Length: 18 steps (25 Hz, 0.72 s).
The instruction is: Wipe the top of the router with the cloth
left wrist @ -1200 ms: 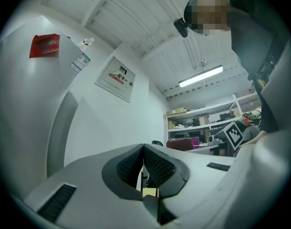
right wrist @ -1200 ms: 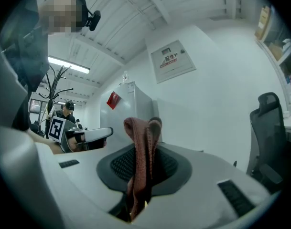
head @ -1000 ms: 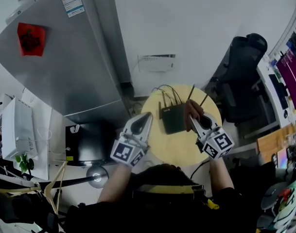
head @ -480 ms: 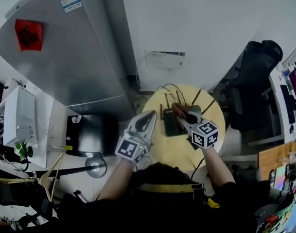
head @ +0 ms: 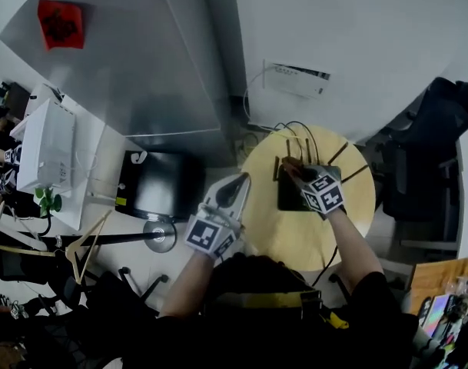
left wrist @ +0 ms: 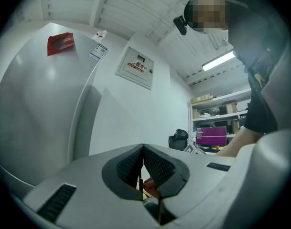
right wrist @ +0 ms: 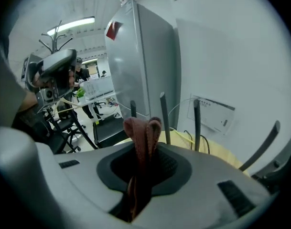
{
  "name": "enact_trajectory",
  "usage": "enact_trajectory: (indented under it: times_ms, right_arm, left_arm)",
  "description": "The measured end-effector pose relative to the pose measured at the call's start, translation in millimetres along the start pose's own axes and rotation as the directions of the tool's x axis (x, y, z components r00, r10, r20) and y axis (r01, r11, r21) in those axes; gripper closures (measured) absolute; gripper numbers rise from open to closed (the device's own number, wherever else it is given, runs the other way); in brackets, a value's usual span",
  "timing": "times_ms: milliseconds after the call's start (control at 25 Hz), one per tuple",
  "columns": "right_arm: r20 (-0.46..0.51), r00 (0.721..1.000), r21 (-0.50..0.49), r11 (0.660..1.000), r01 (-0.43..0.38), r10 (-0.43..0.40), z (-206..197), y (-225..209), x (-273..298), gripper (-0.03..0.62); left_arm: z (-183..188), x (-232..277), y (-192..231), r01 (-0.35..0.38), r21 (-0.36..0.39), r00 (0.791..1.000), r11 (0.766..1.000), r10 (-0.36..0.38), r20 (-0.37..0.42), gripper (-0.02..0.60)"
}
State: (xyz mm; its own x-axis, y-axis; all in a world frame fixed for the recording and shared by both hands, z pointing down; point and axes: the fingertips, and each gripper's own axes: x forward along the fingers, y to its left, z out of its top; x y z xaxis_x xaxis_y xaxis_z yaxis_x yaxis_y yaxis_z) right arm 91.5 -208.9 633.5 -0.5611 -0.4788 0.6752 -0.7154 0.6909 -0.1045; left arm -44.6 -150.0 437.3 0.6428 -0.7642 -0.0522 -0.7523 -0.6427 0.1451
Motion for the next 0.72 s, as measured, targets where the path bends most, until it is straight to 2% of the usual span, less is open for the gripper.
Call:
enact_trajectory:
  times_ms: [120,200,320,440,520,600,720]
  right_arm:
    - [-0.068,0.996,0.107,0.993,-0.055,0.062,-7,-6,24,0.531]
    - [-0.116,0.991,0.11,0.992,-0.053,0.066,-14,-6,39,0.53]
    - [-0.179,0.984,-0.006,1.0,-0.003,0.002,-18,-11,53,0.53]
    - [-0.2,0.978,-0.172,0.985,0.027,-0.061,-12,-21,61,0.53]
    - [-0.213,0.971,-0.31,0.95,0.038,-0.109,-6,-25,63,0.53]
    - [-0.235,0.96,-0.456,0.889,0.029,-0.152,-1,-22,64,0.53]
    - [-0.286,0.937,-0.582,0.813,-0.002,-0.202,-12,-15,68,0.53]
  left_arm:
    - [-2,-9,10,-0.058,0.001,0.998,0.998,0.058,-0.011,0.591]
    - [-3,-17,15,-0.092,0.008,0.996,0.996,0.092,-0.017,0.591]
    - [-4,-28,24,-0.139,0.006,0.99,0.99,0.139,-0.028,0.591]
    - [-6,-37,30,-0.177,0.0,0.984,0.984,0.176,-0.035,0.591]
    - [-8,-41,35,-0.193,0.0,0.98,0.981,0.193,-0.04,0.591]
    - [-10,-45,38,-0.202,-0.003,0.979,0.979,0.202,-0.041,0.591]
    - [-10,-46,41,-0.204,-0.012,0.978,0.979,0.204,-0.042,0.591]
